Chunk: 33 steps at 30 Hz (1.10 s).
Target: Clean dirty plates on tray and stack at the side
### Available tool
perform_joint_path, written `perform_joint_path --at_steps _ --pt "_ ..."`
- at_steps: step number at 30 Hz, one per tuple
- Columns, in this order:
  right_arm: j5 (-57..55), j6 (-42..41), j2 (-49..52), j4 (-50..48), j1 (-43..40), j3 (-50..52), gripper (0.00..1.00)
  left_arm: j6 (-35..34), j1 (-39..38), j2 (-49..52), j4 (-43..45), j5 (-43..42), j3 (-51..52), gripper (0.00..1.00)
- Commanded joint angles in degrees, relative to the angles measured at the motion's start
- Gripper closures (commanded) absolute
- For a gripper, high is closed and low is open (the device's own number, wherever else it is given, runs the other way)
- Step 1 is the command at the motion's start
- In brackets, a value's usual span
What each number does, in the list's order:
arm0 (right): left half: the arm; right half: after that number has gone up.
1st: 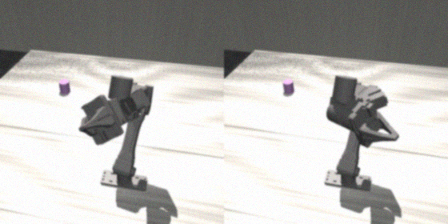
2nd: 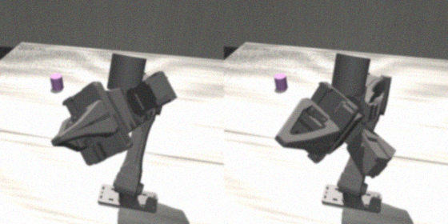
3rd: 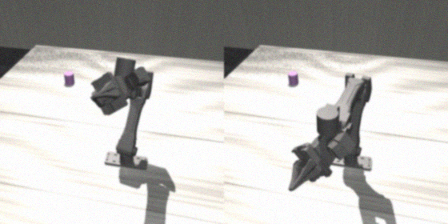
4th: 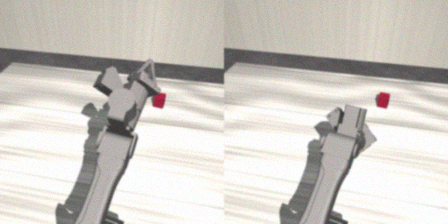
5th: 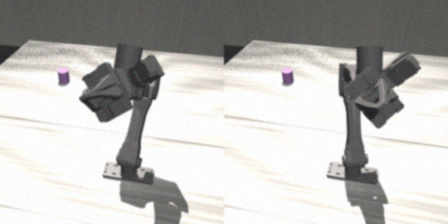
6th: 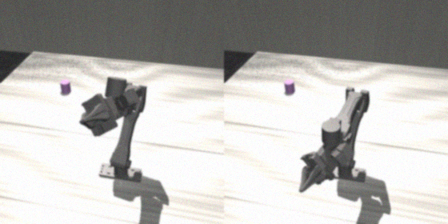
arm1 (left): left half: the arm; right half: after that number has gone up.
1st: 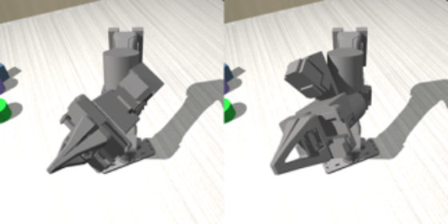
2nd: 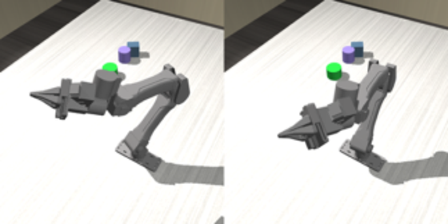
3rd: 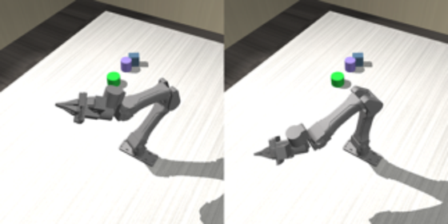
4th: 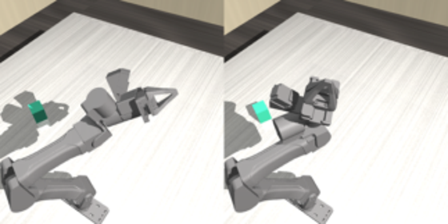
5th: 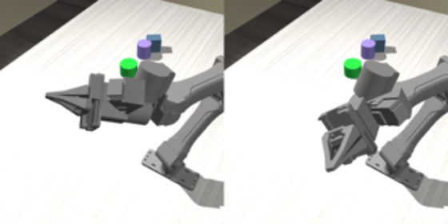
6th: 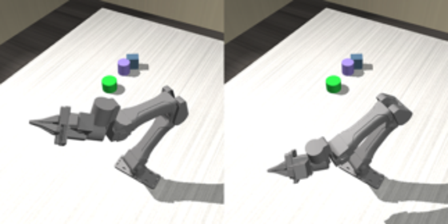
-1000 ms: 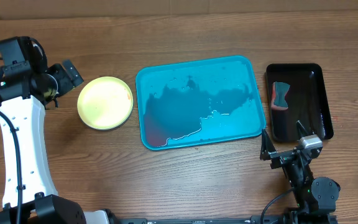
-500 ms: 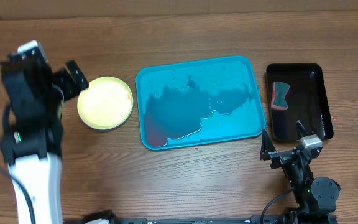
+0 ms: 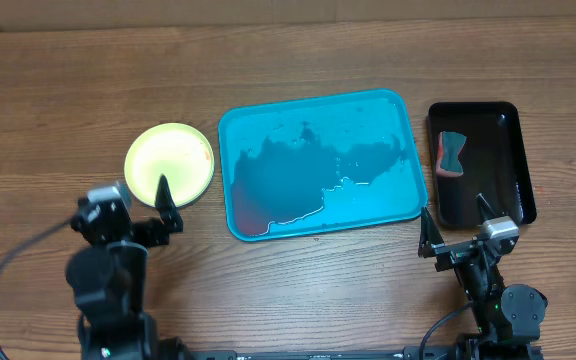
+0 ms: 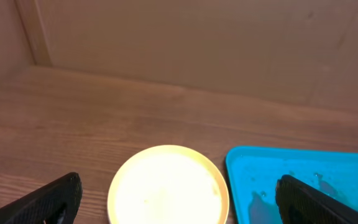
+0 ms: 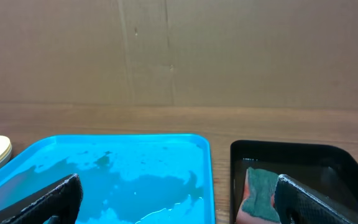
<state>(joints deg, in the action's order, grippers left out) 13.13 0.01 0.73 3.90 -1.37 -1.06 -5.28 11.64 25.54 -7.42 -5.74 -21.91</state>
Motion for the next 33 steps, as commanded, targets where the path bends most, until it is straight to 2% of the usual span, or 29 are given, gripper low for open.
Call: perform_joint_path --at_steps 1,6,11,15,33 --pt "0.0 -0.4 -0.6 -0.4 0.3 0.6 0.00 2.1 -0.1 -7.0 1.2 -1.6 5.1 0.00" --pt "0.0 -0.4 -0.6 -0.4 0.3 0.6 0.00 4.1 -0.2 -14.5 1.0 -1.5 10.4 0.01" --pt "0.0 -0.4 -0.6 -0.4 0.3 0.6 0.00 11.4 -2.3 -21.1 1.0 -1.3 15.3 0.00" --pt "0.0 -0.4 -0.6 -0.4 0.3 0.6 0.00 14.4 -3.6 -25.5 0.2 -1.2 18.8 0.00" --pt "0.0 -0.4 -0.6 -0.4 0.3 0.6 0.00 14.1 -5.4 -25.3 0.2 -0.2 20.1 0.00"
